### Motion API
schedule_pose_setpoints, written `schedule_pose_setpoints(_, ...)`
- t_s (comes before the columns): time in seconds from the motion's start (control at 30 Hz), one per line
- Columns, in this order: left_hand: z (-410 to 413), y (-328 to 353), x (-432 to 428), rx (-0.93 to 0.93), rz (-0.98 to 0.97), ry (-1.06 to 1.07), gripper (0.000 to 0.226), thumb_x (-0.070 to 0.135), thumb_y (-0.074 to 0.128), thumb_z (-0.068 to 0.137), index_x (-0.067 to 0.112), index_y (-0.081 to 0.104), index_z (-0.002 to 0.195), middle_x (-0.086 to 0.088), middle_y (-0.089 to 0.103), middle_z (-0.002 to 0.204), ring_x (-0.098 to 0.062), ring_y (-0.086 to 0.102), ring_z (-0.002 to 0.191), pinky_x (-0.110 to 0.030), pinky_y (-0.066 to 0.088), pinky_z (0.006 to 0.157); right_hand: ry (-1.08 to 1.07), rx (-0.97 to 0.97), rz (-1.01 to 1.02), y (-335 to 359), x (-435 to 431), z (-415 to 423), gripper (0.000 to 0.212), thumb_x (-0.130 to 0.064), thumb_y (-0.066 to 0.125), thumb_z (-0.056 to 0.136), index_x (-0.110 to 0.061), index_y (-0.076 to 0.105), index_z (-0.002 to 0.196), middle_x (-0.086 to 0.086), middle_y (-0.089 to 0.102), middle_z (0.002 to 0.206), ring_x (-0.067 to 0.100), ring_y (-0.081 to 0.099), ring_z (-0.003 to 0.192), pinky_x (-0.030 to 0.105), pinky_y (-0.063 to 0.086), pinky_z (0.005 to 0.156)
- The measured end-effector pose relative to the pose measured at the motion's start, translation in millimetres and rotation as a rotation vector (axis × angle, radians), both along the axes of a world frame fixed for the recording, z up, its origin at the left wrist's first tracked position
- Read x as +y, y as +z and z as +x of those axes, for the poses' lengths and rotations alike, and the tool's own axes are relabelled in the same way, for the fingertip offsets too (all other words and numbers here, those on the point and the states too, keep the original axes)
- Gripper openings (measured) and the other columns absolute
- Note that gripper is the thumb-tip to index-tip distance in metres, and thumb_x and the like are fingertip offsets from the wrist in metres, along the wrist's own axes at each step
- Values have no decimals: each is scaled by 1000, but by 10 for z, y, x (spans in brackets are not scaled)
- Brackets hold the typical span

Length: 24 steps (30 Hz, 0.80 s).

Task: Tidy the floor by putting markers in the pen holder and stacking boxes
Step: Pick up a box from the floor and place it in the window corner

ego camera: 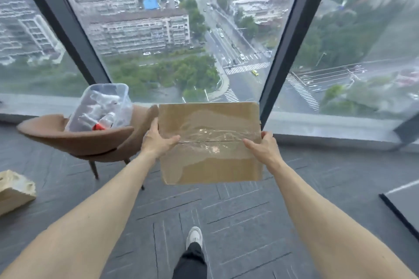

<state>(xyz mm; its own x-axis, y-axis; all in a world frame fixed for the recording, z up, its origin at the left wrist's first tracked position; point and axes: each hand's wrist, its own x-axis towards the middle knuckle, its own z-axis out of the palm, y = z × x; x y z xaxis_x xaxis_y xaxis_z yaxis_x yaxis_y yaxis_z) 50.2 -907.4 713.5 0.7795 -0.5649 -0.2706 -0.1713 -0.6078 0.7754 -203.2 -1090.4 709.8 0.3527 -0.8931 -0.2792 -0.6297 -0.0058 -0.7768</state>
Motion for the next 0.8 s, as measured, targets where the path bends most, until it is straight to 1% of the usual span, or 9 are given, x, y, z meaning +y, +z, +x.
schedule_pose_setpoints(0.07,-221,74,-520,-13,-29,-105,107,46,81,69,22,24,156,-9,45,152,-29,45,137,-43,39,111,-86,-3,-12,73,-290,-350,68,-40,72,80,-7,40,130,7,49,124,18,49,100,34,47,88)
schedule_pose_setpoints(0.17,-565,129,-1272,-14,-57,-227,97,30,81,79,18,23,155,-8,48,149,-28,46,135,-34,36,107,-207,7,-31,141,-727,-825,68,-36,71,83,-4,37,133,4,43,117,18,45,98,30,41,81)
schedule_pose_setpoints(0.27,-878,155,-2025,12,-78,-341,93,27,81,79,22,27,154,-2,57,135,-23,53,127,-29,38,101,-332,18,-37,166,-1184,-1240,66,-38,73,81,-6,40,127,8,49,120,20,51,98,33,45,82)
schedule_pose_setpoints(0.33,-1054,161,-2552,21,-97,-426,95,29,84,74,25,30,152,4,59,129,-19,56,119,-33,43,105,-413,13,-39,178,-1488,-1495,67,-43,74,78,-7,42,124,9,52,121,23,56,102,38,51,86)
schedule_pose_setpoints(0.4,-1211,176,-3085,41,-101,-512,99,34,85,68,26,32,150,1,62,129,-23,60,117,-41,46,105,-503,21,-55,205,-1777,-1738,67,-46,75,75,-9,42,121,9,55,120,24,58,104,43,53,89)
schedule_pose_setpoints(0.53,-1571,191,-4074,102,-113,-688,104,48,85,54,35,33,143,0,64,129,-24,63,114,-49,50,101,-637,57,-79,285,-2224,-2196,66,-43,74,78,-8,43,123,8,57,118,24,57,103,39,51,86)
schedule_pose_setpoints(0.67,-2067,227,-4803,89,-138,-829,88,33,86,72,22,37,144,-1,59,132,-24,58,119,-45,46,105,-759,90,-74,227,-2570,-2657,68,-45,74,78,-7,43,126,9,55,121,23,53,104,34,46,86)
schedule_pose_setpoints(0.73,-2308,217,-5137,84,-119,-878,89,33,86,72,24,36,145,2,60,130,-23,60,117,-44,46,105,-807,97,-60,167,-2734,-2869,72,-46,73,79,-7,41,130,10,52,127,27,52,113,36,46,90)
schedule_pose_setpoints(0.8,-2526,161,-5466,103,-106,-923,89,33,87,71,26,37,144,2,63,128,-22,62,114,-45,48,104,-850,102,-38,114,-2923,-3078,72,-45,72,80,-7,40,132,11,50,129,27,52,116,35,44,86)
